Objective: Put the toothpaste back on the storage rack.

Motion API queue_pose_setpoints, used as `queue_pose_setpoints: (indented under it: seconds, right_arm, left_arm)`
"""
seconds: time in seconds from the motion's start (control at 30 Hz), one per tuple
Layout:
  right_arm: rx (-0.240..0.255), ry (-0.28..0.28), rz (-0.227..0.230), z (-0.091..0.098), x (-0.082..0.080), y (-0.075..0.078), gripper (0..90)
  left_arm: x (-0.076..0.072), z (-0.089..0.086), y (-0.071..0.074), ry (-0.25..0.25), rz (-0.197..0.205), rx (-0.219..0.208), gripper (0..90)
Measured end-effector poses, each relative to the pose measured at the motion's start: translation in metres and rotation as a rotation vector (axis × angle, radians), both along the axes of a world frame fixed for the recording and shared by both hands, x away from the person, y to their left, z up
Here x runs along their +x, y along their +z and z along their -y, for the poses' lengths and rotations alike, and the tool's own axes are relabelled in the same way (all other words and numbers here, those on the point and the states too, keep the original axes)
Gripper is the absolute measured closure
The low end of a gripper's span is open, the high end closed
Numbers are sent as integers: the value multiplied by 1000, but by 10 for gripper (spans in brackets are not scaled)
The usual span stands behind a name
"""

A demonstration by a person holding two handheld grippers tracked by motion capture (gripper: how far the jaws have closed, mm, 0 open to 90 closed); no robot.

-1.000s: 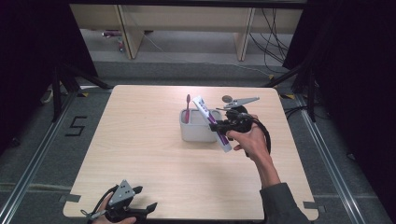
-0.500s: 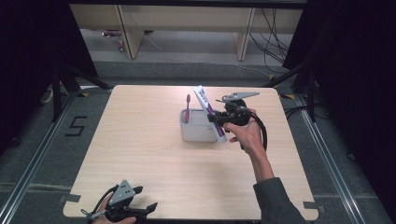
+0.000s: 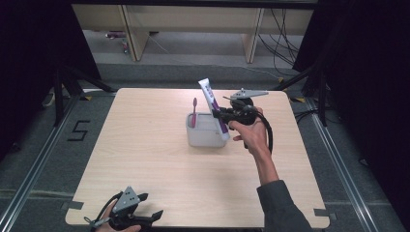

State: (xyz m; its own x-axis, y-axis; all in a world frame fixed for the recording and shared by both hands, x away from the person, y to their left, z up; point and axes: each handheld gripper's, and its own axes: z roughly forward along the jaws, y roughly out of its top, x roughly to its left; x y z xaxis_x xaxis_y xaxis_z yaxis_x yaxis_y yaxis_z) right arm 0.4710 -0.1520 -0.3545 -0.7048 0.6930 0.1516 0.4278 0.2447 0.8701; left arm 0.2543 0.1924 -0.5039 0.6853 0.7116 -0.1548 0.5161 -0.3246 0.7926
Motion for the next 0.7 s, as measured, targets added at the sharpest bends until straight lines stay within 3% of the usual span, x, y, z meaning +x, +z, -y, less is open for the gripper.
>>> queue_pose_setpoints:
  seconds: [0.2, 0.23, 0.27, 0.3, 0.33, 0.4, 0.7]
  right_arm:
    - [29, -22, 19, -2, 5, 4, 765]
    - [37, -30, 9, -3, 6, 5, 765]
    - [22, -29, 32, -3, 8, 6, 765]
    - [33, -37, 17, -5, 8, 8, 765]
    - [25, -35, 43, -5, 10, 8, 766]
    - [38, -41, 45, -8, 14, 10, 766]
    - [58, -70, 47, -13, 21, 12, 766]
  left_arm:
    - [0, -1, 0, -7, -2, 7, 195]
    - [0, 0, -1, -7, 4, 1, 194]
    - [0, 0, -1, -8, 3, 1, 194]
    - [0, 1, -1, 7, 3, -19, 194]
    - [0, 1, -1, 6, 3, -19, 194]
    - [0, 0, 0, 0, 2, -5, 195]
    - [-1, 0, 0, 4, 5, -16, 194]
